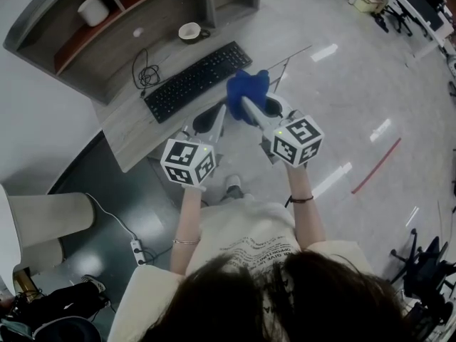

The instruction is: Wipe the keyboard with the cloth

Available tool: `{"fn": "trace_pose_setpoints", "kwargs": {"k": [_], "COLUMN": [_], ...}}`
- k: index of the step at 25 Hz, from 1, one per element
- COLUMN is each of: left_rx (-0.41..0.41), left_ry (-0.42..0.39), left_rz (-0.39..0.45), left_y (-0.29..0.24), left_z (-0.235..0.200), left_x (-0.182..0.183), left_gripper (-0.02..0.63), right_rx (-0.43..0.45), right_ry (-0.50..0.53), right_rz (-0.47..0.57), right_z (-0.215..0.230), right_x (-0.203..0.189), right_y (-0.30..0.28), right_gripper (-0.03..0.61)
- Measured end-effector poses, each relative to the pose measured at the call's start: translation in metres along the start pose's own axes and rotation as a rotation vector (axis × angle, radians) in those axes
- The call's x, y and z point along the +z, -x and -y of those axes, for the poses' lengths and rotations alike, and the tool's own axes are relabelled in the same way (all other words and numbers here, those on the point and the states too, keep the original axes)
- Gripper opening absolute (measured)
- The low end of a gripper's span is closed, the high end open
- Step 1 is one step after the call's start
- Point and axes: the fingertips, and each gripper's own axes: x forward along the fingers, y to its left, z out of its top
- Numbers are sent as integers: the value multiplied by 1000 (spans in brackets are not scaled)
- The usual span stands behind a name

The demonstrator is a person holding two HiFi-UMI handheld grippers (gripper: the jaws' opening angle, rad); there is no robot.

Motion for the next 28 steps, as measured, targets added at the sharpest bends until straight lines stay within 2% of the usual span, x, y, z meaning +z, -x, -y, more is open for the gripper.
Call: {"fn": "trace_pose_setpoints", "kwargs": {"k": [17, 28], "left_rx": [-73, -43], "left_ry": [8, 29], "left_rz": [-12, -20], "left_y": [-14, -32], "left_z": [-22, -32], "left_x": [-6, -5], "left_gripper": [2, 2], "right_rx": [-79, -43], "right_ry": [-28, -22], "right_rz": [8, -17], "right_z": [16, 33], "right_x": [-12, -8], "right_y": [-15, -30], "right_gripper": [58, 58]}}
